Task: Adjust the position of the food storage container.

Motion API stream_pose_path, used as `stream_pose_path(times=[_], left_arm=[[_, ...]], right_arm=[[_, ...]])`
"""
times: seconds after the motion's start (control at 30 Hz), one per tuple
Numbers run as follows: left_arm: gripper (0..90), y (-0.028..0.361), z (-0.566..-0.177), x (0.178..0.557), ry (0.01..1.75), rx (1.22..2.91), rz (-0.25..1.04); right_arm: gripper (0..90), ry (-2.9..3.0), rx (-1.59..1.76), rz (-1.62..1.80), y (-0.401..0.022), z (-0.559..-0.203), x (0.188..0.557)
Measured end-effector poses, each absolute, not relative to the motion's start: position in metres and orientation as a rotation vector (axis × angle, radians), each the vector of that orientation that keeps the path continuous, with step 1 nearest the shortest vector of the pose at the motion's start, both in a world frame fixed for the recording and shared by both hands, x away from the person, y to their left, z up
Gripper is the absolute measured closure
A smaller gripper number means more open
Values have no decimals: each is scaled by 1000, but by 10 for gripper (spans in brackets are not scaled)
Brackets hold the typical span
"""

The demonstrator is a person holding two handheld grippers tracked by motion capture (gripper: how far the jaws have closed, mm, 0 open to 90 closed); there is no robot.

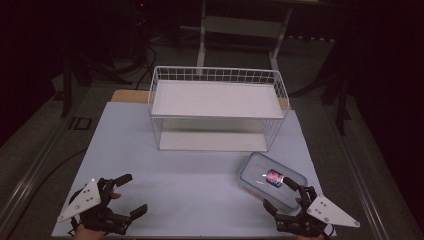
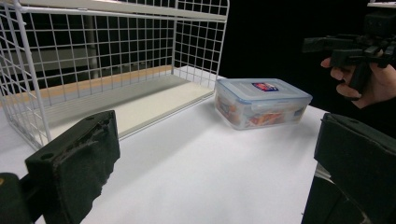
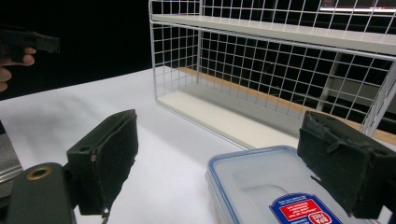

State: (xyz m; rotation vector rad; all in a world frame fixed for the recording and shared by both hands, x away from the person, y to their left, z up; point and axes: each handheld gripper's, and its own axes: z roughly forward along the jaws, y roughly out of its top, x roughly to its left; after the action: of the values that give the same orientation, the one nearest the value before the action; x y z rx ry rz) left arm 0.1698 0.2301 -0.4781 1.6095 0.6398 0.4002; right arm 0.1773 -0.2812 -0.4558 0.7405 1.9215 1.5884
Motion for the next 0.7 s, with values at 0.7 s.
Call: stream_pose_path(times=[0.7], left_arm=[[3,225,-480,172,624,1622,397]], right_arm=[[129,1908,757,1498,-288,-412,185]])
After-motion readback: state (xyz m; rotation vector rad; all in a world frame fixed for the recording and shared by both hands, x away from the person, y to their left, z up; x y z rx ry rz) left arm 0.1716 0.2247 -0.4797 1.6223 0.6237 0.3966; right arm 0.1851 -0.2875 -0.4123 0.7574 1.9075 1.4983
